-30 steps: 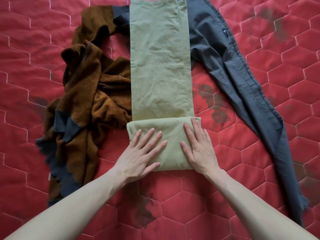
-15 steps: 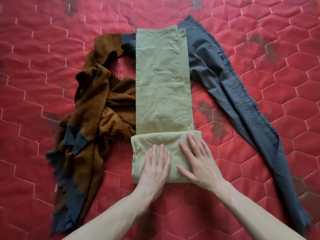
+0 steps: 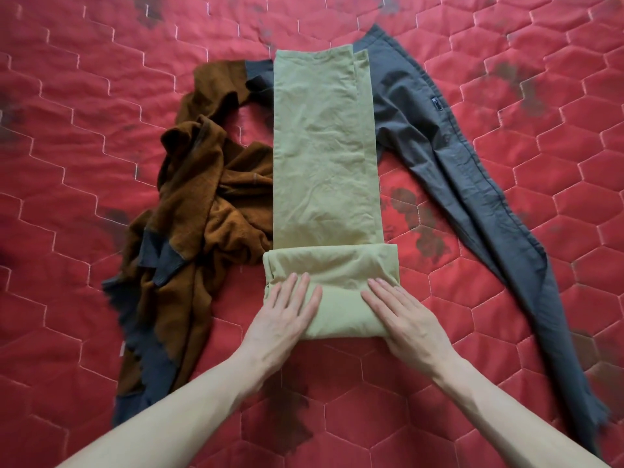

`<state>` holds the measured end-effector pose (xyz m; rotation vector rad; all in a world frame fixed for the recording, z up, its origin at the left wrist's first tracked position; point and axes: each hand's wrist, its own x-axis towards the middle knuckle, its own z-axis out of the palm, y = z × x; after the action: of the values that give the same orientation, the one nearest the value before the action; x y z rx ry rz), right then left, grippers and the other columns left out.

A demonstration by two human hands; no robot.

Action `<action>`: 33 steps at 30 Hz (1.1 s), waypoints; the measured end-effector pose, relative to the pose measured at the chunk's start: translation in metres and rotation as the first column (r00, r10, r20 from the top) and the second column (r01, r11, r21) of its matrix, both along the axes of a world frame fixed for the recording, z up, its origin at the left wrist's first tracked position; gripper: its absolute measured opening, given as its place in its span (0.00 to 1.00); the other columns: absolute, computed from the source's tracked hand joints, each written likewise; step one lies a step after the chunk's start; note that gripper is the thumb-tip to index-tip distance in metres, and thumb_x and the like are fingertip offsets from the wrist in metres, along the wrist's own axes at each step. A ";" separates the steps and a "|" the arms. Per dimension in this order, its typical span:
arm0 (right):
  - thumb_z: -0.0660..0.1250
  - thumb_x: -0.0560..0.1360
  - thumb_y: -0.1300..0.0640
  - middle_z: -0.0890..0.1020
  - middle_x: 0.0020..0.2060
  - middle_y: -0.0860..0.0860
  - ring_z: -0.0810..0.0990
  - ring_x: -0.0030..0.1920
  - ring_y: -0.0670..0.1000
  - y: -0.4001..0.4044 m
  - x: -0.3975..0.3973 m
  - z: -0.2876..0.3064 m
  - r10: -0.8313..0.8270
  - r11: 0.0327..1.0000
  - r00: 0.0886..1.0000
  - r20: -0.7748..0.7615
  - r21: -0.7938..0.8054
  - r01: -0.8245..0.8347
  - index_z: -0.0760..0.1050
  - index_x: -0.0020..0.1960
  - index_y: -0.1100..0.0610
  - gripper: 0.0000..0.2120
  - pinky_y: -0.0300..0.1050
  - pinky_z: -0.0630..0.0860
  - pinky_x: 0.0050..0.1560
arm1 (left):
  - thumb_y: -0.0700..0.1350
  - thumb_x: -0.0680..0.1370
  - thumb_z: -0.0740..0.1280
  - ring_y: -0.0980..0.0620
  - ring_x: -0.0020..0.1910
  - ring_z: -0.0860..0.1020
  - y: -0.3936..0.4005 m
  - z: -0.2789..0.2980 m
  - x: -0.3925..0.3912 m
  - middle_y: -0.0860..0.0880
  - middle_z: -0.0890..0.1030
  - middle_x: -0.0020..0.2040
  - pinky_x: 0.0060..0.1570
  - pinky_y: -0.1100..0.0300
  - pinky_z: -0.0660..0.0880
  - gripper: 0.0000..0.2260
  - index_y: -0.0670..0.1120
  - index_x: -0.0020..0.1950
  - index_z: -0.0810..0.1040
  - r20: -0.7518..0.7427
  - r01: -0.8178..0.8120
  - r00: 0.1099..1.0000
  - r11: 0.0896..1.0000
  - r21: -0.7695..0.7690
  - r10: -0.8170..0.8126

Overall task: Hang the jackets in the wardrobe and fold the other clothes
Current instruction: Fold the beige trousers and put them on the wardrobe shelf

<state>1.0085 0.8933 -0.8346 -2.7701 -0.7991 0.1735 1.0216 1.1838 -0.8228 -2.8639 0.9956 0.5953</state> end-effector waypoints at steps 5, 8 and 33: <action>0.64 0.70 0.63 0.81 0.68 0.53 0.80 0.68 0.54 -0.001 -0.002 0.026 0.005 0.995 0.997 -0.081 0.095 0.002 0.78 0.69 0.58 0.27 0.45 0.73 0.71 | 0.37 0.69 0.56 0.32 0.66 0.79 0.008 0.013 -0.017 0.33 0.78 0.69 0.61 0.40 0.79 0.31 0.37 0.72 0.75 -0.037 -0.036 0.999 0.999 0.018 0.037; 0.65 0.69 0.58 0.84 0.62 0.47 0.84 0.59 0.48 -0.005 -0.016 0.051 0.016 0.986 0.986 -0.165 0.167 0.012 0.79 0.65 0.53 0.24 0.40 0.79 0.57 | 0.40 0.63 0.65 0.38 0.61 0.81 0.009 0.041 -0.020 0.39 0.79 0.66 0.59 0.45 0.80 0.34 0.40 0.71 0.72 -0.210 -0.012 0.978 1.000 -0.006 0.011; 0.72 0.80 0.48 0.82 0.58 0.46 0.81 0.58 0.47 0.020 0.020 0.019 -0.636 0.380 0.565 -0.525 0.425 0.822 0.72 0.69 0.49 0.20 0.53 0.77 0.62 | 0.54 0.78 0.75 0.65 0.57 0.81 0.023 0.027 0.022 0.59 0.83 0.59 0.62 0.59 0.77 0.21 0.52 0.69 0.75 -0.756 -0.948 0.283 0.053 -0.313 0.590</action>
<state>1.0287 0.9138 -0.8159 -2.0695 0.4778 0.0792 1.0433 1.2069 -0.7960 -3.9822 -1.0591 1.1243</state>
